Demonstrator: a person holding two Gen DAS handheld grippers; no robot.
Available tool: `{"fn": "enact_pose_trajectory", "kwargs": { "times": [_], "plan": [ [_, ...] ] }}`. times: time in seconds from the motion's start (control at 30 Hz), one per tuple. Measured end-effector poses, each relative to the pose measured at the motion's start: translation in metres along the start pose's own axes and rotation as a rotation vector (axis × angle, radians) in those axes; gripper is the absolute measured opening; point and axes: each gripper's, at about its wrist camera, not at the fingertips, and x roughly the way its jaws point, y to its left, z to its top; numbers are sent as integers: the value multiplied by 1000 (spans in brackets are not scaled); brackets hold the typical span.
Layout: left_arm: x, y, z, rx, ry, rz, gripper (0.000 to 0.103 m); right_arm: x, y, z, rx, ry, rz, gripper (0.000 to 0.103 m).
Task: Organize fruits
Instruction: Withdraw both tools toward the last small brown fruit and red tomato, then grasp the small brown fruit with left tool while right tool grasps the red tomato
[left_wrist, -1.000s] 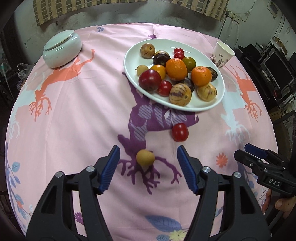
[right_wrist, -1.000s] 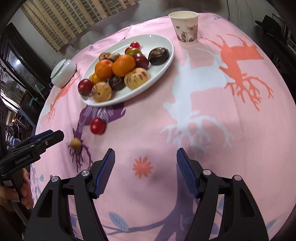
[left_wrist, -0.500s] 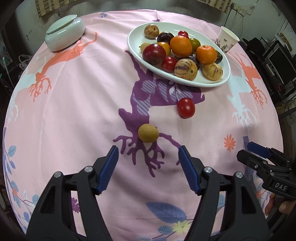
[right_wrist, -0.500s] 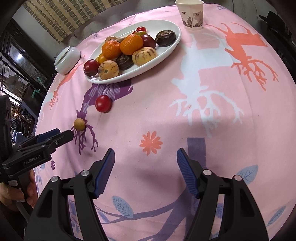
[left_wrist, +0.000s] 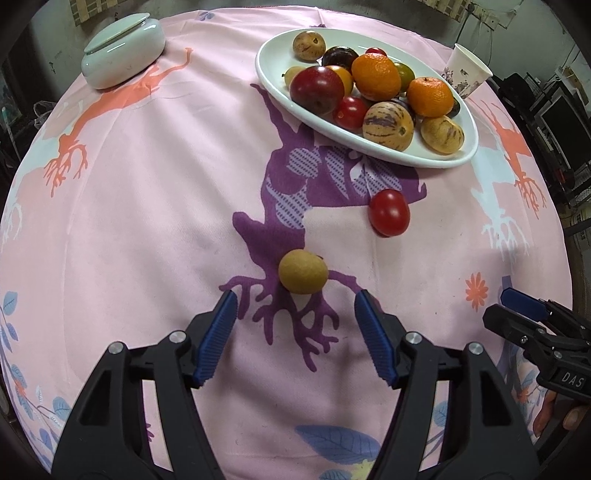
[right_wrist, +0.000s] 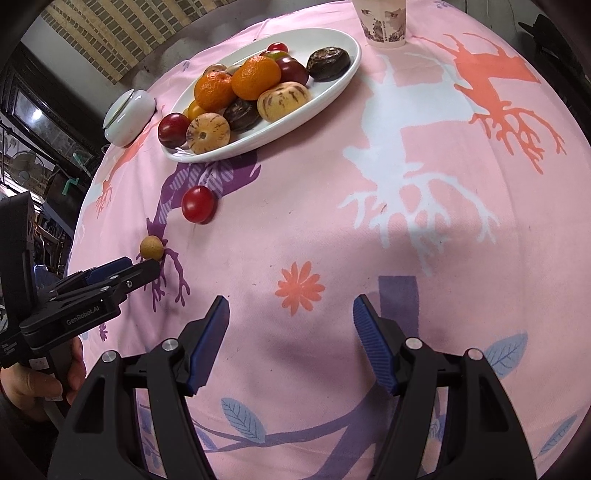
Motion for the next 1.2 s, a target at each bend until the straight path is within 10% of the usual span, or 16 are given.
{"fn": "enact_pose_trajectory", "kwargs": {
  "times": [0.47,0.63,1.2],
  "plan": [
    [10,4,8,-30,18,-25,55,1,2,4,-1,3,5,70],
    [12,10,11,-44,20,-29,28,2,4,3,-4,15,2,70],
    [-10,22,-9,-77,1,-52,29,19,43,14,-91,38,16,70]
  ]
}}
